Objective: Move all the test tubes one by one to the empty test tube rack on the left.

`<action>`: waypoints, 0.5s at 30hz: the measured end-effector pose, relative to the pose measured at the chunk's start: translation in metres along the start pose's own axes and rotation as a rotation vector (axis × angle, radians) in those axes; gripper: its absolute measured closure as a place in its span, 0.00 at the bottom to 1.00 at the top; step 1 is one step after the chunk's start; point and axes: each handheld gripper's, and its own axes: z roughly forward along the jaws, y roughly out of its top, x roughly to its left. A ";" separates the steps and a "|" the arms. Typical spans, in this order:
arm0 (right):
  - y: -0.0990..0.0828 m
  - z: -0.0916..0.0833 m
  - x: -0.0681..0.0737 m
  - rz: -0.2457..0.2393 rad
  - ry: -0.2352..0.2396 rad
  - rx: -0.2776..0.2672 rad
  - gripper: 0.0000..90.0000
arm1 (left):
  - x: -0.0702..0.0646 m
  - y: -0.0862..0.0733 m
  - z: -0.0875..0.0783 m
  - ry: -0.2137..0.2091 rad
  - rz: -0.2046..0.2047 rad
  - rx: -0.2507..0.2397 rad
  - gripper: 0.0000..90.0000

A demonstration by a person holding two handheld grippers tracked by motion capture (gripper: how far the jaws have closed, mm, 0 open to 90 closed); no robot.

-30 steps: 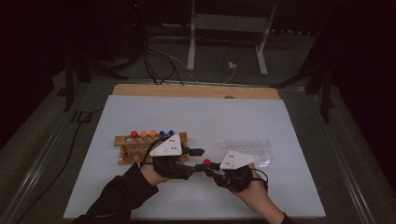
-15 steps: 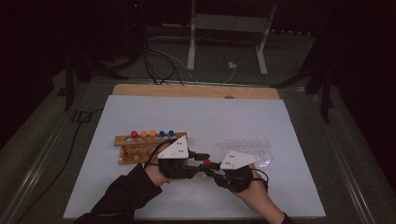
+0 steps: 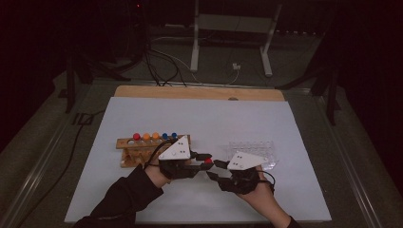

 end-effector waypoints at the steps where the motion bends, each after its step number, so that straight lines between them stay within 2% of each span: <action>1: 0.000 0.000 0.000 0.000 0.000 0.000 0.54 | 0.001 0.000 -0.003 0.010 -0.002 -0.009 0.80; 2: 0.000 -0.001 -0.001 0.000 -0.005 -0.004 0.49 | 0.002 0.001 -0.006 0.020 -0.002 -0.011 0.80; 3: 0.000 -0.003 -0.002 0.013 -0.020 -0.015 0.36 | 0.002 0.001 -0.009 0.027 -0.003 -0.014 0.80; 4: 0.000 -0.004 -0.003 0.016 -0.026 -0.017 0.31 | 0.003 0.001 -0.013 0.037 -0.005 -0.017 0.80; 5: 0.000 -0.004 -0.003 0.016 -0.026 -0.017 0.31 | 0.004 0.001 -0.017 0.046 -0.006 -0.017 0.80; 8: 0.000 -0.005 -0.005 0.031 -0.041 -0.033 0.18 | 0.007 0.001 -0.029 0.082 -0.008 -0.019 0.80; 13: 0.001 -0.007 -0.006 0.046 -0.057 -0.050 0.07 | 0.012 -0.001 -0.052 0.147 -0.016 -0.017 0.80; 15: 0.001 -0.008 -0.007 0.052 -0.047 -0.058 0.02 | 0.014 -0.002 -0.061 0.167 -0.018 -0.016 0.80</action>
